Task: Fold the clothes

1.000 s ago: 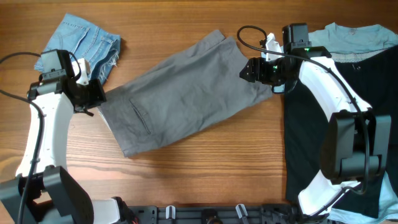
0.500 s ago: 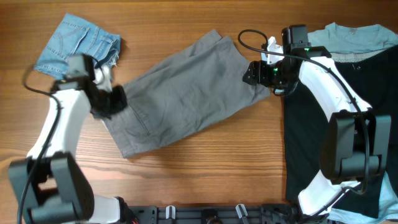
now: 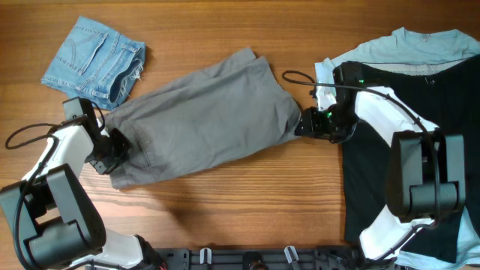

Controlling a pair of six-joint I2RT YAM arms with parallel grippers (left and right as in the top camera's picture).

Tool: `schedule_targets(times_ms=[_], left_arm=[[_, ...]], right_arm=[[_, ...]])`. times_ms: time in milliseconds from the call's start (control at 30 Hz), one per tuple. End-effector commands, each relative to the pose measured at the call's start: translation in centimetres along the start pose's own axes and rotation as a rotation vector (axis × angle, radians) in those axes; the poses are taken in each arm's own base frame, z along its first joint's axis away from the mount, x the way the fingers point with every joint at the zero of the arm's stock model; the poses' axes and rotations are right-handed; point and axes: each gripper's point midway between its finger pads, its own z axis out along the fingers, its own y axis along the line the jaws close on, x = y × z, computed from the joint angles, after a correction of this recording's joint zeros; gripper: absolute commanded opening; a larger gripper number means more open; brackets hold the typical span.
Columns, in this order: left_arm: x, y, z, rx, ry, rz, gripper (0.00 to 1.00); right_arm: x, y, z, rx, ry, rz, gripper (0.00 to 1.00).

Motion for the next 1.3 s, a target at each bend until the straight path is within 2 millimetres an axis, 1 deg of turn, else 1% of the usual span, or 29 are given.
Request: schedule_targets(times_ms=[0, 33, 67, 100, 167, 200, 233, 300, 400, 433, 467, 533, 567, 600, 633, 667, 700, 767, 833, 867, 933, 967, 1000, 1033, 1067, 1167, 1200, 1233, 1267], left_arm=[[-0.7, 2.6, 0.9, -0.120, -0.016, 0.011, 0.04], [-0.7, 2.6, 0.9, -0.120, -0.016, 0.012, 0.04], [-0.7, 2.6, 0.9, -0.120, -0.016, 0.012, 0.05], [-0.7, 2.6, 0.9, -0.120, -0.016, 0.012, 0.05], [-0.8, 2.8, 0.9, -0.132, -0.020, 0.020, 0.06], [-0.8, 2.8, 0.9, -0.134, -0.020, 0.037, 0.06], [-0.9, 3.0, 0.8, -0.142, -0.023, 0.038, 0.06], [-1.0, 3.0, 0.8, -0.142, -0.028, 0.038, 0.05], [-1.1, 3.1, 0.8, -0.149, -0.033, 0.039, 0.06], [-1.1, 3.1, 0.8, -0.148, -0.033, 0.039, 0.08], [-1.1, 3.1, 0.8, -0.149, -0.032, 0.039, 0.17], [-0.9, 2.9, 0.7, -0.141, -0.020, 0.038, 0.29], [-0.8, 2.6, 0.5, -0.126, -0.010, 0.038, 0.36], [-0.8, 2.2, 0.3, -0.108, 0.002, 0.038, 0.37], [-0.8, 1.6, 0.0, -0.080, 0.014, 0.044, 0.37], [-0.7, 0.2, -0.4, -0.012, 0.034, 0.092, 0.38], [-0.6, -1.1, -0.8, 0.051, 0.048, 0.126, 0.41], [-0.5, -2.9, -1.4, 0.114, 0.060, 0.169, 0.47], [-0.4, -4.3, -1.9, 0.131, 0.061, 0.210, 0.48], [-0.1, -4.9, -2.0, 0.136, 0.063, 0.255, 0.48], [1.0, -6.2, -1.8, 0.132, 0.075, 0.349, 0.50], [1.2, -6.5, -1.8, 0.131, 0.076, 0.369, 0.51], [1.4, -6.7, -1.8, 0.129, 0.077, 0.380, 0.52], [1.6, -6.9, -1.7, 0.129, 0.081, 0.389, 0.52], [1.9, -7.1, -1.7, 0.128, 0.086, 0.399, 0.52], [2.3, -7.3, -1.7, 0.125, 0.097, 0.408, 0.52], [2.4, -7.3, -1.7, 0.123, 0.101, 0.410, 0.52], [2.5, -7.2, -1.7, 0.123, 0.104, 0.409, 0.53], [2.7, -7.1, -1.7, 0.120, 0.111, 0.408, 0.56]], right_arm=[[0.3, 2.2, 0.5, -0.107, -0.014, -0.097, 0.60], [0.2, 2.2, 0.8, -0.108, -0.024, -0.104, 0.55], [0.1, 2.4, 1.1, -0.104, -0.031, -0.111, 0.28], [0.3, 2.0, 1.1, -0.086, -0.021, -0.105, 0.08], [1.1, -1.0, 0.1, 0.073, 0.022, -0.047, 0.04], [1.0, -2.6, -0.9, 0.162, 0.028, 0.017, 0.04], [0.5, -4.1, -2.9, 0.262, 0.015, 0.096, 0.04], [-0.3, -4.6, -5.8, 0.313, -0.017, 0.131, 0.04], [-0.7, -4.0, -8.1, 0.321, -0.041, 0.128, 0.05], [-0.5, -4.0, -8.1, 0.322, -0.033, 0.123, 0.41], [-0.2, -4.0, -8.1, 0.322, -0.022, 0.115, 0.58], [-0.6, -3.9, -8.2, 0.319, -0.035, 0.103, 0.60], [-1.5, -3.8, -8.3, 0.311, -0.068, 0.090, 0.60], [-2.5, -2.8, -8.1, 0.251, -0.102, 0.042, 0.60], [-4.2, -0.5, -7.8, 0.120, -0.160, -0.059, 0.61], [-5.6, 1.7, -7.7, 0.011, -0.218, -0.144, 0.70], [-7.0, 3.1, -7.4, -0.032, -0.269, -0.209, 0.78], [-7.7, 4.3, -6.2, -0.038, -0.279, -0.260, 0.87], [-7.4, 6.1, -2.8, -0.047, -0.219, -0.315, 0.87], [-6.8, 6.2, -0.7, -0.031, -0.168, -0.305, 0.84], [-5.4, 6.1, 2.6, -0.010, -0.074, -0.228, 0.64], [-5.1, 5.4, 3.1, 0.019, -0.057, -0.199, 0.48], [-4.9, 4.7, 3.0, 0.048, -0.050, -0.165, 0.11], [-4.9, 4.1, 2.7, 0.079, -0.050, -0.142, 0.04], [-4.8, 2.7, 1.9, 0.139, -0.055, -0.094, 0.04], [-2.8, -3.6, -2.9, 0.445, -0.072, 0.196, 0.04], [-2.4, -3.9, -4.1, 0.444, -0.066, 0.172, 0.28], [-2.6, -3.1, -4.7, 0.398, -0.067, 0.092, 0.64], [-2.8, -2.7, -5.5, 0.391, -0.089, 0.058, 0.67]])
